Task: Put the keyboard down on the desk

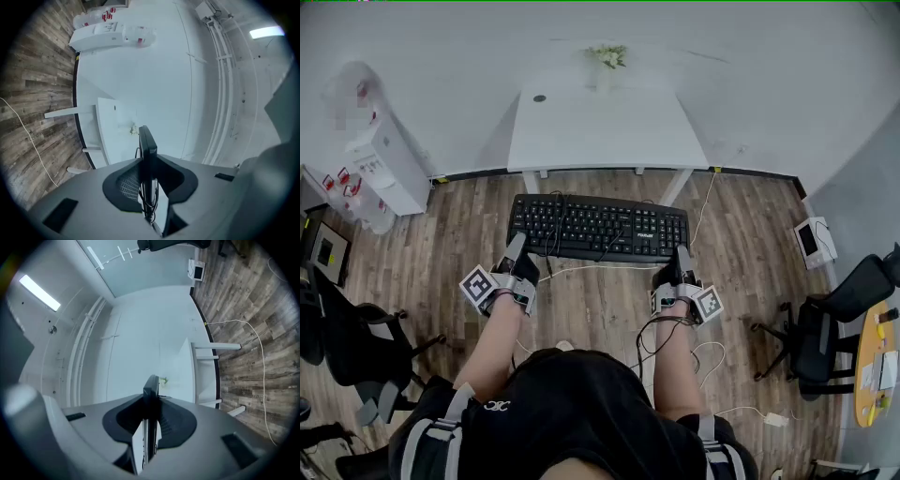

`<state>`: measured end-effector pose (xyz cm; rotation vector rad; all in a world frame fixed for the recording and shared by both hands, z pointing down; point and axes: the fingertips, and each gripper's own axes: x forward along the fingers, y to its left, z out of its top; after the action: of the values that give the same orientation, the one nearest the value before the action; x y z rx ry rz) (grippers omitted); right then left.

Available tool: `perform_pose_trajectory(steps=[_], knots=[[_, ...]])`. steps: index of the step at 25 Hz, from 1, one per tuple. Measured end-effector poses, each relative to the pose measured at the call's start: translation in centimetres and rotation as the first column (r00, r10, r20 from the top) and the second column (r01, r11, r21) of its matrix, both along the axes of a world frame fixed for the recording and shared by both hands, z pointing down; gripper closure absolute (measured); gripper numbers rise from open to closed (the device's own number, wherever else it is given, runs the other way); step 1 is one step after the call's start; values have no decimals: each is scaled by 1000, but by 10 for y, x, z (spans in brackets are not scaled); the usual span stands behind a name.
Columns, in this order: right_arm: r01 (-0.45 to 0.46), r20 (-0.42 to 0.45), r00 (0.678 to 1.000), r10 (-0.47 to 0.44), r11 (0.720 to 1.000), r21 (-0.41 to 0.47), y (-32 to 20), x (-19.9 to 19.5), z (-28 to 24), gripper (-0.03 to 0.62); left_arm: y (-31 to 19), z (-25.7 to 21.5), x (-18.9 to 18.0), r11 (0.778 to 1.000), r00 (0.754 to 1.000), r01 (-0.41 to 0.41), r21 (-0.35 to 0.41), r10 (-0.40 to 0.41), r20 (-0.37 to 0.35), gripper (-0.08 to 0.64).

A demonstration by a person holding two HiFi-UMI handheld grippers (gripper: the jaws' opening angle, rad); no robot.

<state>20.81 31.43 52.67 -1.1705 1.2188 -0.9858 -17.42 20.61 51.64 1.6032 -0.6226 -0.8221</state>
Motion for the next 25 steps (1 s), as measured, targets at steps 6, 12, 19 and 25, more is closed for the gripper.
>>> perform_pose_trajectory(steps=[6,12,19,25], knots=[[10,-19,1000,-10,1000,6,6,-10,2,523,7,5,-10,1000,1000,2,-5,-2,0,489],[13,-11,1000,-13,1000,-13,-10,-13,8,523,-7,10,-14,1000,1000,3,-9,-3,16,489],[11,1,1000,-11,1000,-10,-33,-21,15,522,-34,11,-21,1000,999,-11,10,10,34,488],[11,-8,1000,-11,1000,-17,-44,-20,17,522,-47,11,-17,1000,999,-26,3,26,29,488]])
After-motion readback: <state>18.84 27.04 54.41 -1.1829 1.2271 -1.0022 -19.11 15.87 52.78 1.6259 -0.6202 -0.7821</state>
